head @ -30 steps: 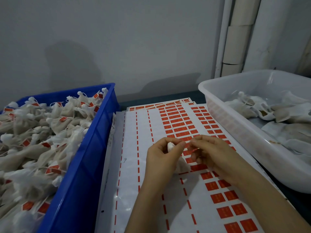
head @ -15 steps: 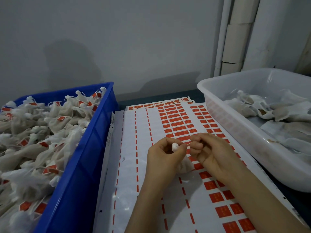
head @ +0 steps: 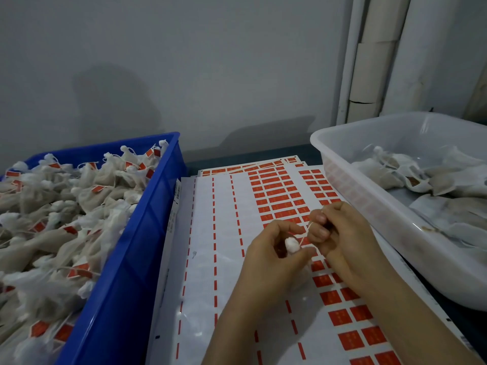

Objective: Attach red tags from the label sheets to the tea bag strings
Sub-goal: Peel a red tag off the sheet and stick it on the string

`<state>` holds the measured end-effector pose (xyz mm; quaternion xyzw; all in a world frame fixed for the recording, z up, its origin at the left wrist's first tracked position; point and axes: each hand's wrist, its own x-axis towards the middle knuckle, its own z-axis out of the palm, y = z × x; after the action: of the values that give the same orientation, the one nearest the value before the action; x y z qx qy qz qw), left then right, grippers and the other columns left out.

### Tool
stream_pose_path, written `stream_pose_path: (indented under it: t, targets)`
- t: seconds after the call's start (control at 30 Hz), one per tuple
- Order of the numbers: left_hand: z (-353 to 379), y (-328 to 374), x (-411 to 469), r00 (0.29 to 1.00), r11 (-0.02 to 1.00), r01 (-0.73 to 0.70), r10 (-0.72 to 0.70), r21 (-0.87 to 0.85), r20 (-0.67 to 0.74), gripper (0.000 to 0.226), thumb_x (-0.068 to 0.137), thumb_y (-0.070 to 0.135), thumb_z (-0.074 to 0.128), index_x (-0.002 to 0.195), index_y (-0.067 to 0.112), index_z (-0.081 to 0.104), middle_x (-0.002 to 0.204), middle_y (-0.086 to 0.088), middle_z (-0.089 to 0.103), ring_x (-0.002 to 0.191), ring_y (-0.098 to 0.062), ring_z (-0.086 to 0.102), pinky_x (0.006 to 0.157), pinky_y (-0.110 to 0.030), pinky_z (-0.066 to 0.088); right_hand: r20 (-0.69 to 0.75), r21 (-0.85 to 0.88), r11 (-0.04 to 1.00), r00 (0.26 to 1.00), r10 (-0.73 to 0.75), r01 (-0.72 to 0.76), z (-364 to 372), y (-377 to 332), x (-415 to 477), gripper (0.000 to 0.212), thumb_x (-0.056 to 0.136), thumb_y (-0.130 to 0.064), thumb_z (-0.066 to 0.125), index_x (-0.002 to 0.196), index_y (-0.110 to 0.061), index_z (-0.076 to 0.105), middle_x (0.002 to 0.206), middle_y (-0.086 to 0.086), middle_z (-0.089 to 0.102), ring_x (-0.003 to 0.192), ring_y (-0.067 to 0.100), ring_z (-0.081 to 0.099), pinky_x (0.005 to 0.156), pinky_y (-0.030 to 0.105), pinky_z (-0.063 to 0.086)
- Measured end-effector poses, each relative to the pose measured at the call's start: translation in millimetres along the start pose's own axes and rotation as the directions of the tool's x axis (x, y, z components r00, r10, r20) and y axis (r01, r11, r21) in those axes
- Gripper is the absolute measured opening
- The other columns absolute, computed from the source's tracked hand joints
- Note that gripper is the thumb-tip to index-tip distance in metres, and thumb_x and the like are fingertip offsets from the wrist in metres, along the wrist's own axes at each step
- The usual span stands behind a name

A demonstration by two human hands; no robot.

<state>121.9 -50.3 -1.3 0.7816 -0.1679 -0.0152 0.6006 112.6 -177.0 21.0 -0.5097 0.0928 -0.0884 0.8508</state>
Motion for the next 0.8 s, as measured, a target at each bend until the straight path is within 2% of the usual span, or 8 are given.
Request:
stream_pose_path:
  t: [0.1,0.23,0.33,0.43,0.53,0.63,0.7,0.8]
  targets:
    - [-3.8,-2.5,1.9,0.998,0.999,-0.046,0.046,-0.012,-0.031,0.018,0.08,0.022,0.072,0.076,0.035,0.059,0.082,0.024,0.063,0.085,0.006,0.06,0.058,-0.003,0.046,-0.028,0.03,0.999,0.999,-0.017,0.018,0.7,-2.5,-0.4,0.018,0.097,-0.011,0.041,0.081,-0.012,0.049,0.059,0.001,0.051,0.044,0.009,0.042,0.055,0.018,0.042]
    - [-4.6,-3.8,0.8,1.0,1.0,-0.027,0.027,-0.004,-0.001,0.024,0.08,0.016,0.069,0.07,0.035,0.059,0.076,0.02,0.064,0.08,0.005,0.061,0.055,-0.003,0.044,-0.031,0.024,0.998,0.998,-0.05,0.051,0.7,-4.3,-1.8,0.017,0.097,-0.012,0.041,0.082,-0.011,0.05,0.06,0.002,0.052,0.043,0.008,0.042,0.054,0.016,0.044]
    - [-4.2,-2.5,-0.3,0.999,1.0,-0.001,0.002,-0.031,0.045,0.031,0.081,0.017,0.069,0.07,0.044,0.059,0.077,0.022,0.063,0.079,0.007,0.06,0.054,-0.003,0.044,0.0,0.008,0.997,0.997,-0.076,0.076,0.7,-6.8,-4.1,0.017,0.096,-0.013,0.041,0.082,-0.01,0.05,0.062,0.003,0.055,0.043,0.008,0.044,0.053,0.016,0.046]
    - [-4.9,-0.2,-0.9,0.997,0.996,-0.003,0.01,-0.085,0.074,0.022,0.078,0.025,0.072,0.073,0.043,0.06,0.081,0.019,0.065,0.082,0.002,0.062,0.058,-0.006,0.047,-0.001,-0.012,0.998,0.998,-0.065,0.065,-0.8,-8.4,-5.0,0.017,0.096,-0.016,0.042,0.085,-0.01,0.053,0.065,0.003,0.06,0.044,0.009,0.047,0.053,0.018,0.05]
    - [-5.6,5.1,-3.0,0.989,0.988,0.005,0.018,-0.157,0.145,0.008,0.079,0.035,0.069,0.072,0.035,0.065,0.084,0.01,0.069,0.084,-0.009,0.065,0.067,-0.012,0.052,-0.025,-0.138,0.989,0.998,-0.064,0.06,-1.1,-8.3,-5.8,0.019,0.095,-0.019,0.045,0.088,-0.009,0.059,0.063,0.001,0.063,0.05,0.013,0.053,0.057,0.023,0.054]
    - [-5.4,7.6,-2.2,0.993,0.983,0.036,-0.014,-0.179,0.118,0.026,0.086,0.053,0.055,0.079,0.03,0.067,0.082,0.009,0.071,0.082,-0.012,0.068,0.069,-0.013,0.053,-0.017,-0.342,0.929,0.987,-0.16,0.144,0.6,-5.6,-8.7,0.016,0.092,-0.023,0.049,0.085,-0.019,0.063,0.072,-0.003,0.069,0.065,0.019,0.064,0.068,0.03,0.057]
    - [-6.9,8.6,-0.7,0.996,0.975,0.065,-0.049,-0.213,0.08,0.034,0.081,0.058,0.047,0.087,0.029,0.064,0.08,0.007,0.072,0.079,-0.013,0.07,0.07,-0.018,0.056,0.071,-0.508,0.828,0.97,-0.234,0.237,2.8,-2.3,-10.9,0.011,0.088,-0.027,0.053,0.085,-0.024,0.063,0.071,-0.01,0.067,0.067,0.014,0.066,0.064,0.025,0.055]
    - [-9.0,10.9,-0.1,0.997,0.971,0.064,-0.055,-0.231,0.047,0.028,0.074,0.053,0.053,0.085,0.033,0.069,0.086,0.011,0.072,0.082,-0.011,0.07,0.076,-0.023,0.057,0.174,-0.556,0.772,0.951,-0.254,0.308,4.1,3.1,-11.1,0.007,0.084,-0.029,0.055,0.084,-0.027,0.061,0.073,-0.022,0.065,0.071,-0.002,0.064,0.052,0.008,0.046]
